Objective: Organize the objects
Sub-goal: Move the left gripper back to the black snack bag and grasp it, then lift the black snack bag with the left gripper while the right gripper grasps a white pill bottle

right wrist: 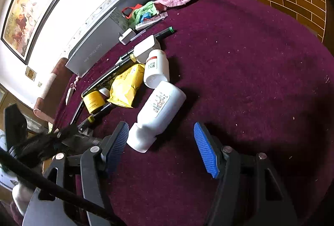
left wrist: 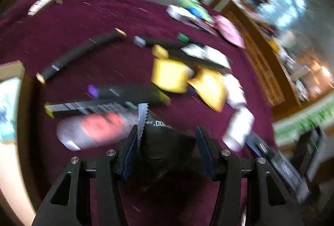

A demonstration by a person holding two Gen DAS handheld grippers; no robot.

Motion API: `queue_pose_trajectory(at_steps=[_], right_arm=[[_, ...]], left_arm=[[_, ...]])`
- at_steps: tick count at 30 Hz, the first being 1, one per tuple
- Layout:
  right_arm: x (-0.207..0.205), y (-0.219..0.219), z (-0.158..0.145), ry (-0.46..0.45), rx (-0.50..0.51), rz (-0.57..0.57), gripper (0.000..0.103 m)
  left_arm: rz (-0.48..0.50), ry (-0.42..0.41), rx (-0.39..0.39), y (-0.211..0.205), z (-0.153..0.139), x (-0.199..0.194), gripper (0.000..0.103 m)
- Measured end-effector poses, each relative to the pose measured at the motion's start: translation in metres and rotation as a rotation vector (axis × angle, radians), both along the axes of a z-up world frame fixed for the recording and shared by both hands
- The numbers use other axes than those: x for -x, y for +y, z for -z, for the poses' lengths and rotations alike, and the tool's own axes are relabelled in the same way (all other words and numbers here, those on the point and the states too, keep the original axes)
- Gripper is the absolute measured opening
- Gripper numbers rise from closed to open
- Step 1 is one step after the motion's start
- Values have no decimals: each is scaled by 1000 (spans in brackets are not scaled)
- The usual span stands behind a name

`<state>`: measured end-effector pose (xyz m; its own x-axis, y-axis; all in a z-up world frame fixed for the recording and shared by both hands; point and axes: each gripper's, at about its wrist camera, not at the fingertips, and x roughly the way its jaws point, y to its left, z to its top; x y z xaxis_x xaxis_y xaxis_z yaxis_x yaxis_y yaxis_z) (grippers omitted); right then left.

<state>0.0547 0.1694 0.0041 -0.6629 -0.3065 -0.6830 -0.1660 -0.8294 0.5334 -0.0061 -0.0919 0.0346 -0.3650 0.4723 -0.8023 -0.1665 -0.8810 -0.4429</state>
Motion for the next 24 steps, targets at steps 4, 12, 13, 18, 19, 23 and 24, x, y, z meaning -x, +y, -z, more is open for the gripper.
queue_pose_trajectory(at_steps=[4, 12, 13, 18, 19, 23, 24], right_arm=[[0, 1, 0, 1, -2, 6, 64], [-3, 7, -1, 4, -2, 40, 64], [-3, 9, -1, 3, 1, 48, 64], [-3, 13, 0, 3, 9, 65, 64], [-3, 12, -1, 2, 8, 64, 64], [-3, 13, -1, 2, 14, 66, 64], [-3, 13, -1, 2, 17, 67, 64]], left_arm=[[236, 34, -46, 27, -10, -46, 47], [355, 230, 228, 55, -40, -85, 47], [343, 227, 225, 56, -41, -82, 47], [326, 252, 237, 54, -45, -78, 47], [340, 254, 260, 52, -46, -80, 47], [372, 282, 359, 46, -43, -90, 47], [367, 279, 352, 45, -44, -89, 47]])
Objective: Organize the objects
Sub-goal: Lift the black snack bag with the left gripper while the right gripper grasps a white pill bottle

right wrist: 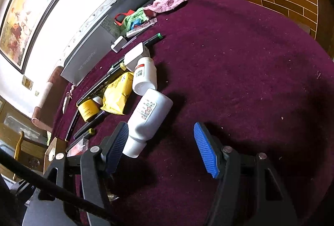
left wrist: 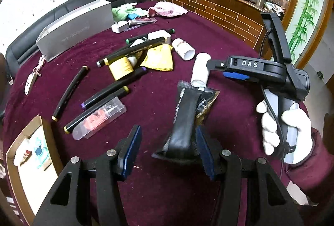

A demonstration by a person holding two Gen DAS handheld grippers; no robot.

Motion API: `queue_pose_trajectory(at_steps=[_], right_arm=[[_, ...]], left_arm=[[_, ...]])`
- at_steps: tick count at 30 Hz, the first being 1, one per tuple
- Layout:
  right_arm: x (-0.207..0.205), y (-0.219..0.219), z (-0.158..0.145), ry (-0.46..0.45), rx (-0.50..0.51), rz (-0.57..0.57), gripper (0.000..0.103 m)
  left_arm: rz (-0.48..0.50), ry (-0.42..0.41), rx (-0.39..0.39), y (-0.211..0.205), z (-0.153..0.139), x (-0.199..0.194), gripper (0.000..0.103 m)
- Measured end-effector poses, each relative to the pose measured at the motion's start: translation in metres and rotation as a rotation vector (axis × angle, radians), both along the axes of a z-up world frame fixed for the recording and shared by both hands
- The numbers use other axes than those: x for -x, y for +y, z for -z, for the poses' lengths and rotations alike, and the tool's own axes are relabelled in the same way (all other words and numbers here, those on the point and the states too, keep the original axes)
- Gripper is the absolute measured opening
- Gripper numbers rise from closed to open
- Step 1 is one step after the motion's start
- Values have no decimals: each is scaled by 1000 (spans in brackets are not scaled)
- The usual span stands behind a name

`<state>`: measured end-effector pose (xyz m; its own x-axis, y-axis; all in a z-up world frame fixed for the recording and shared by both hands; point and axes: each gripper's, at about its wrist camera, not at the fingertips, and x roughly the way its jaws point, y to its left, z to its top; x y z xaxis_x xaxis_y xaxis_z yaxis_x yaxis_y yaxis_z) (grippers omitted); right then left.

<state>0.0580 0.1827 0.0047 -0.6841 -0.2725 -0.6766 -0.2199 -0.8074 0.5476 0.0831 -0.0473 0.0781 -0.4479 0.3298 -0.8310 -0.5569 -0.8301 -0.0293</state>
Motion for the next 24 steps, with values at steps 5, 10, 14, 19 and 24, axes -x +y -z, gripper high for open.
queue_pose_trajectory(at_steps=[5, 10, 14, 19, 24], right_arm=[[-2, 1, 0, 1, 1, 9, 64], [-1, 2, 0, 1, -6, 15, 64], [-1, 1, 0, 1, -13, 14, 64], [-1, 0, 0, 2, -28, 14, 64], [0, -2, 0, 4, -45, 17, 65]], left_arm=[[-27, -3, -36, 12, 7, 16, 47], [-4, -41, 15, 43, 33, 28, 47], [-20, -65, 65, 57, 58, 33, 47], [-62, -65, -24, 48, 56, 29, 26], [-143, -45, -130, 11, 38, 13, 21]])
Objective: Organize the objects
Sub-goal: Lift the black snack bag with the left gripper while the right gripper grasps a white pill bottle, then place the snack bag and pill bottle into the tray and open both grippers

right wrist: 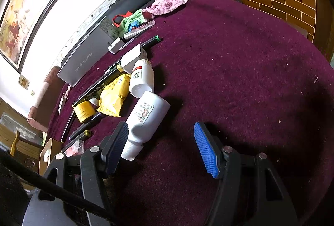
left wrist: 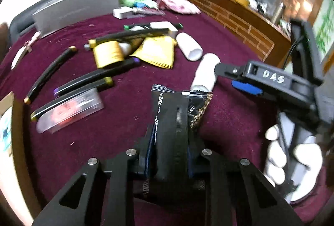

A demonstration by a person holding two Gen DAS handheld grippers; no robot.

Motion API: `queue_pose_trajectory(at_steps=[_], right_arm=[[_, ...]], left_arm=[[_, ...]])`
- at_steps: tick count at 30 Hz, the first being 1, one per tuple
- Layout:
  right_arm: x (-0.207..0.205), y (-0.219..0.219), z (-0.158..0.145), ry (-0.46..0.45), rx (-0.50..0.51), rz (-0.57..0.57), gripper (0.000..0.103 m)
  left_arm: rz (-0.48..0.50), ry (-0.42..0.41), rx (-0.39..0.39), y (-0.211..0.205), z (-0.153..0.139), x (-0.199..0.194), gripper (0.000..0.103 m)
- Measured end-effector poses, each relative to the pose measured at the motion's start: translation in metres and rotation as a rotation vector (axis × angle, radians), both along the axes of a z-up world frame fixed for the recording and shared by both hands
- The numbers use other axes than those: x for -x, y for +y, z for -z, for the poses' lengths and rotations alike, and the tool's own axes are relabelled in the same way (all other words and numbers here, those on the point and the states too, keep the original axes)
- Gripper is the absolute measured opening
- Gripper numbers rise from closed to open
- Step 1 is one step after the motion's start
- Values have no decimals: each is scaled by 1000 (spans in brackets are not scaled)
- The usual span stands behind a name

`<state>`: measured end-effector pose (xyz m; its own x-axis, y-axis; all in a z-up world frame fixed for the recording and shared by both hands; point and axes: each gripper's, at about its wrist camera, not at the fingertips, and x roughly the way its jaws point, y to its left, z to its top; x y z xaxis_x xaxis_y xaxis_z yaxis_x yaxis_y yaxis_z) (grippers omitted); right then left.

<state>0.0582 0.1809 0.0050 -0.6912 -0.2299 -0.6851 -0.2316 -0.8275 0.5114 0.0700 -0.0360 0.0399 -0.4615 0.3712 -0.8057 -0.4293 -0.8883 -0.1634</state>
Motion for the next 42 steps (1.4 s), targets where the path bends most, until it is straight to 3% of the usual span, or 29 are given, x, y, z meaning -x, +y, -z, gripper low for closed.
queue_pose_trajectory(at_steps=[10, 15, 20, 21, 22, 25, 36, 42], right_arm=[[10, -15, -9, -90, -42, 18, 64], [31, -35, -16, -171, -155, 27, 64], [46, -46, -10, -244, -207, 33, 55], [46, -48, -10, -246, -216, 35, 51], [47, -50, -10, -247, -226, 34, 41], [49, -56, -9, -252, -238, 20, 32], [21, -71, -31, -191, -127, -86, 32], [16, -125, -58, -131, -68, -242, 32]], left_arm=[[-95, 87, -135, -67, -36, -41, 21], [-146, 92, -184, -100, -37, -50, 22], [-211, 106, -202, -135, -38, -58, 22], [-226, 110, -205, -142, -38, -60, 22], [-236, 112, -208, -147, -38, -60, 22], [-275, 116, -226, -166, -37, -63, 22], [-424, 133, -230, -232, -35, -73, 22], [-516, 136, -177, -270, -35, -75, 22]])
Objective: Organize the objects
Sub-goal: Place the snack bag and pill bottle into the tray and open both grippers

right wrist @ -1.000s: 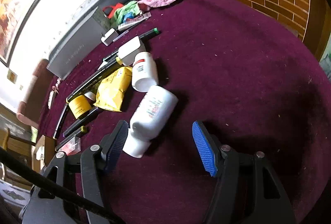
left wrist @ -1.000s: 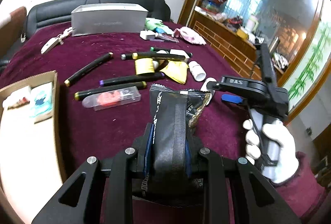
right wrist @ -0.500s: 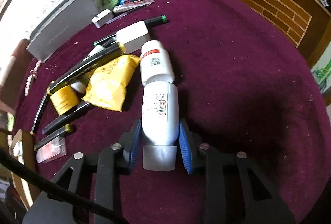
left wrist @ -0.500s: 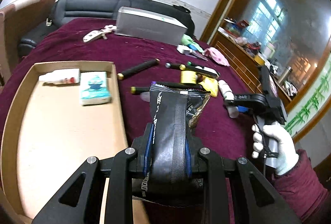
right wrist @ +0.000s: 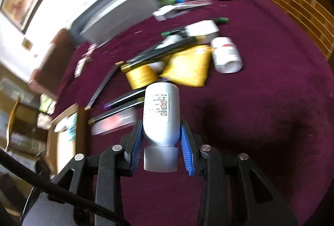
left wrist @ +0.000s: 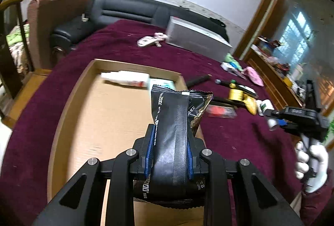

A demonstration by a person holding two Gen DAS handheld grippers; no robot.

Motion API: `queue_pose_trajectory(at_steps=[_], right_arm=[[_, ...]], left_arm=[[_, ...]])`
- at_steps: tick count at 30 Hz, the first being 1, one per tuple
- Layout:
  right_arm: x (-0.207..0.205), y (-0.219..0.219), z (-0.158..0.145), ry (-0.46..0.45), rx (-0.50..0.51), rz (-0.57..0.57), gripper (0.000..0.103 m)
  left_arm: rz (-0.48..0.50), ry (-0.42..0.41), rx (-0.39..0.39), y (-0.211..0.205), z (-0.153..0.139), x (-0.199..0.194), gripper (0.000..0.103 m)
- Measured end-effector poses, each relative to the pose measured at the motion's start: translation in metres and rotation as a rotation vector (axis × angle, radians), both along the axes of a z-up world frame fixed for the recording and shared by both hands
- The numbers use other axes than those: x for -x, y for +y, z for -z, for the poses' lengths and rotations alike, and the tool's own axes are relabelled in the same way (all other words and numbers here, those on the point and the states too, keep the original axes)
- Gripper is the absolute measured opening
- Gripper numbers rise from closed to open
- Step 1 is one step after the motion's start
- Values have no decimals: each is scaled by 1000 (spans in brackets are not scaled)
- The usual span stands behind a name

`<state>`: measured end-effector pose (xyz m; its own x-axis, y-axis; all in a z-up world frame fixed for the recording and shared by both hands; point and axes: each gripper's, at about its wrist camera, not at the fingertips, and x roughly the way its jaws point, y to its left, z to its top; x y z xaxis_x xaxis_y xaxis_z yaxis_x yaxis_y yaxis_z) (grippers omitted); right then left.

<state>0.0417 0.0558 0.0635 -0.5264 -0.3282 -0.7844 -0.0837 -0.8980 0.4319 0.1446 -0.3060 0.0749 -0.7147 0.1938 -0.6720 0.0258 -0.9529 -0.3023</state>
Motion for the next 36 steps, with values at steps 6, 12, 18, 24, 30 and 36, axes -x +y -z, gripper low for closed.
queue_pose_trajectory(at_steps=[6, 12, 18, 24, 30, 36], right_arm=[[9, -79, -4, -36, 114, -179, 32], [19, -166, 2, -71, 153, -343, 32], [24, -230, 21, -111, 143, -441, 33], [37, -265, 38, -143, 128, -459, 33], [46, -275, 43, -142, 99, -453, 33], [52, -278, 50, -149, 77, -448, 33]], left_arm=[[-32, -30, 82, -20, 2, 15, 22], [-70, -85, 110, -44, 14, 44, 22], [-101, -144, 114, -61, 33, 67, 22], [-92, -180, 68, -72, 42, 76, 22], [-117, -188, 25, -83, 45, 79, 22], [-139, -186, -34, -91, 48, 77, 24]])
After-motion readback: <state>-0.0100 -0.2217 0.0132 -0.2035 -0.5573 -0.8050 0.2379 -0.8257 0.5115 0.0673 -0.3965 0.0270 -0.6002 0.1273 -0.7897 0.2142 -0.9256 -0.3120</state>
